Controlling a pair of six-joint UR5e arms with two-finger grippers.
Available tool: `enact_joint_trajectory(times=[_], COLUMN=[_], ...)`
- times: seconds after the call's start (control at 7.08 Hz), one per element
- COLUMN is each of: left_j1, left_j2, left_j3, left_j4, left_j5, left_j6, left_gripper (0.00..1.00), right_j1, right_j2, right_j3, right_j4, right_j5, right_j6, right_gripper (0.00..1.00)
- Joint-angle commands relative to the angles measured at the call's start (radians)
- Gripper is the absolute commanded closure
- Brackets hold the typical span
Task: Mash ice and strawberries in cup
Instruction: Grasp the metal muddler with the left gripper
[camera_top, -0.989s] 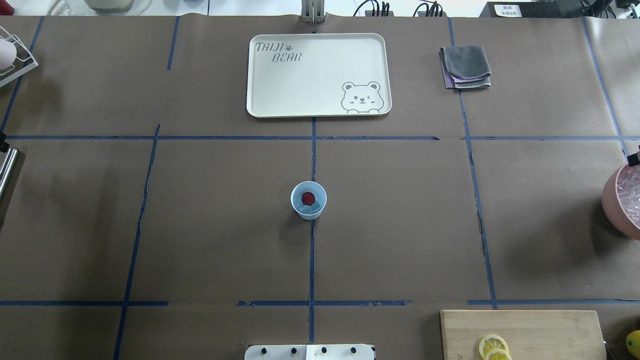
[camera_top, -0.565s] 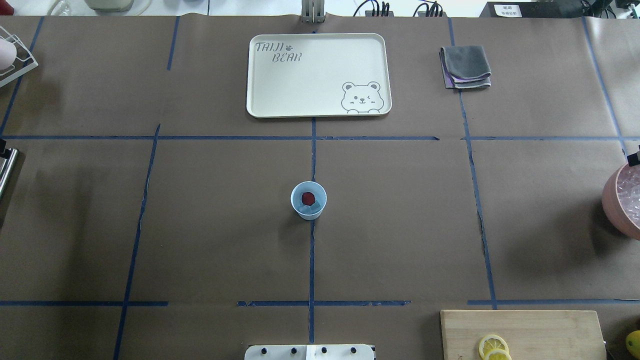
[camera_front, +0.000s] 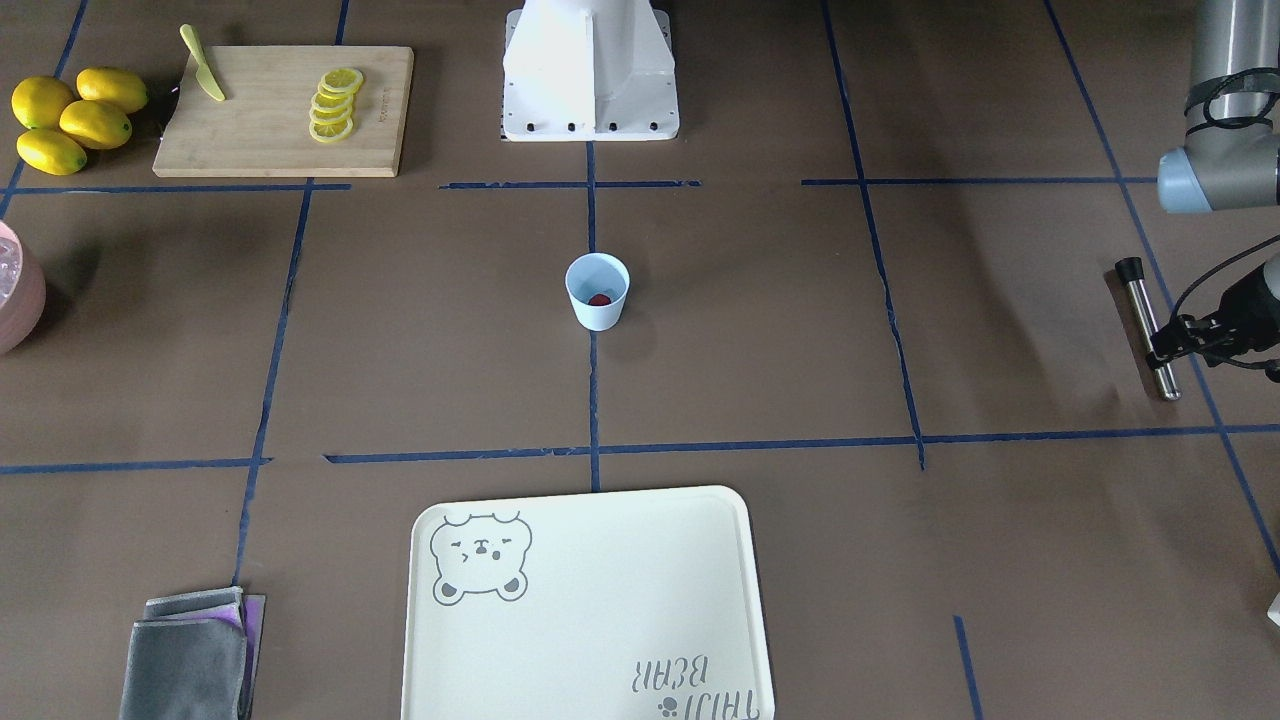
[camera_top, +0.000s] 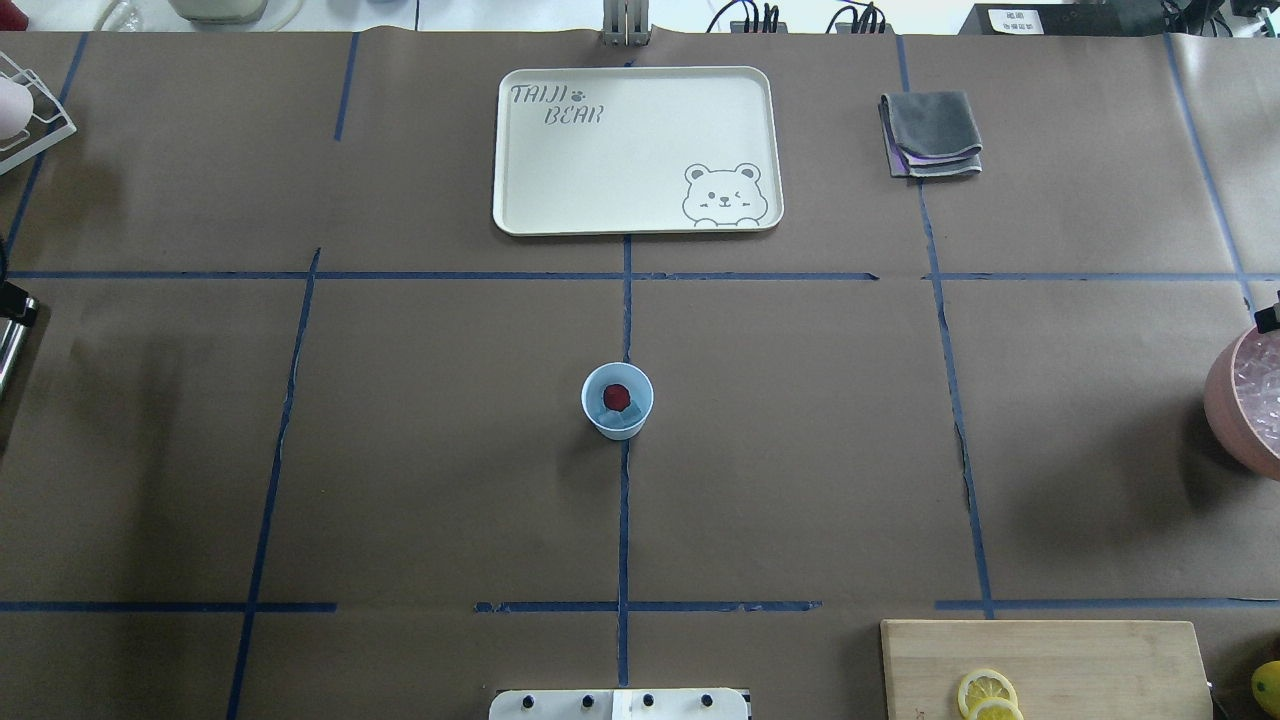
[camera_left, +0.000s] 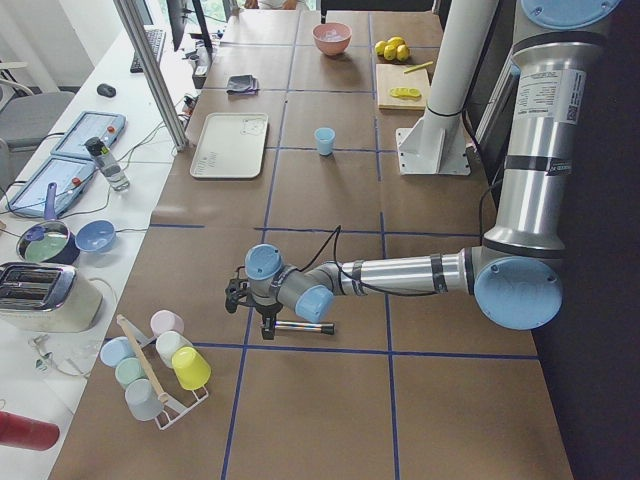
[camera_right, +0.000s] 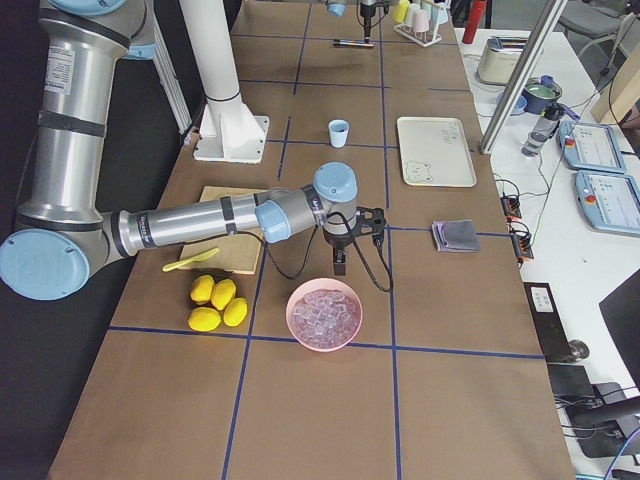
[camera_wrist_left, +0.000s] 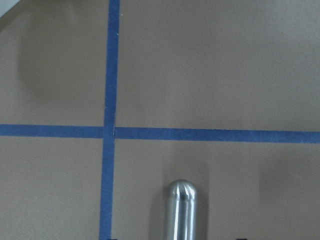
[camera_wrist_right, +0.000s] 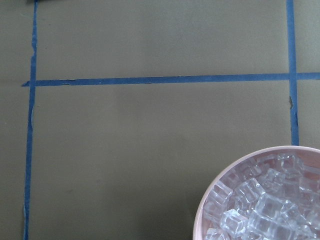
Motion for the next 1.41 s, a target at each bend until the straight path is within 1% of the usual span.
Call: enact_joint_trajectory(times=[0.0, 0.57, 0.99, 1.13, 1.27], left_j1=[0.017, 0.037, 0.037, 0.038, 0.037], left_j2=[0.0, 0.0, 0.0, 0.0, 0.0], left_j3=[0.02, 0.03, 0.04, 0.042, 0.042], left_j4=[-0.015, -0.015, -0.015, -0.015, -0.015], left_j5=[0.0, 0.0, 0.0, 0.0, 0.0], left_j6=[0.001, 0.002, 0.005, 0.007, 0.007], left_gripper=[0.17, 0.28, 0.54, 0.58, 0.7], right_j1=[0.0, 0.0, 0.0, 0.0, 0.0], right_j2=[0.002, 0.002, 0.002, 0.002, 0.002], right_j3=[-0.002, -0.002, -0.002, -0.002, -0.001], right_j4=[0.0, 0.0, 0.0, 0.0, 0.0], right_j5=[0.0, 0.0, 0.0, 0.0, 0.0], right_j6=[0.0, 0.0, 0.0, 0.0, 0.0], right_gripper=[0.0, 0.0, 0.0, 0.0, 0.0])
